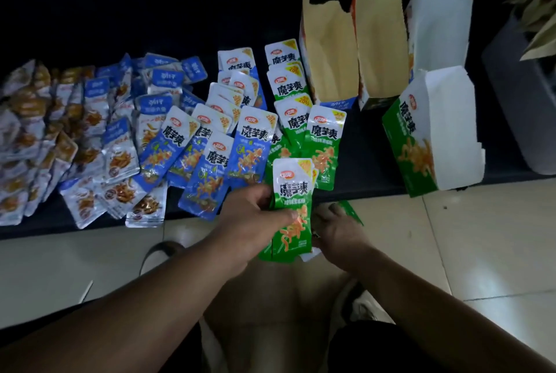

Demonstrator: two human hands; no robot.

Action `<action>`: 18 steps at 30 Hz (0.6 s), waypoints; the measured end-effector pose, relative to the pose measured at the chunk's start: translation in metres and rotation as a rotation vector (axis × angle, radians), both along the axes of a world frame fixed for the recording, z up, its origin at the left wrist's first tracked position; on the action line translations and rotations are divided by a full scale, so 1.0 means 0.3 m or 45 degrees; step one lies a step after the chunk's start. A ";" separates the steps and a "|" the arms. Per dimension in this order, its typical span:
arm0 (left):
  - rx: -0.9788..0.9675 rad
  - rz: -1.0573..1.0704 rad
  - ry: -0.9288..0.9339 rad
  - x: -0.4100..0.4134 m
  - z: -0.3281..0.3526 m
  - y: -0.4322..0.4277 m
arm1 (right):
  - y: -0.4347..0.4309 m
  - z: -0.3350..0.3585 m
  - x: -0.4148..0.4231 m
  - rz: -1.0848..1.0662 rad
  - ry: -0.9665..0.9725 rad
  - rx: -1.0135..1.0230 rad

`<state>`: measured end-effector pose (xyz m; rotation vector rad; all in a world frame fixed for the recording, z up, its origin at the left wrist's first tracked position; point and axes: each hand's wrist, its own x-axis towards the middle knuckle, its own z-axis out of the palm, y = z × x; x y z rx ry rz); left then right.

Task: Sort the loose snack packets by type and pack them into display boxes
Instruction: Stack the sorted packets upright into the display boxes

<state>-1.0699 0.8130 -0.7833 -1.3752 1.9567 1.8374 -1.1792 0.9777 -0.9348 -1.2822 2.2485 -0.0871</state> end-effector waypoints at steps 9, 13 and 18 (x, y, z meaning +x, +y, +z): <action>0.022 0.066 -0.019 -0.008 -0.004 -0.050 | 0.061 0.170 0.040 -0.649 -0.375 -0.178; -0.008 0.028 0.055 -0.046 0.036 -0.084 | 0.110 0.455 0.006 -1.091 -1.054 -0.596; 0.067 -0.049 0.176 -0.132 0.119 0.040 | 0.084 0.589 -0.032 -1.312 -1.113 -1.059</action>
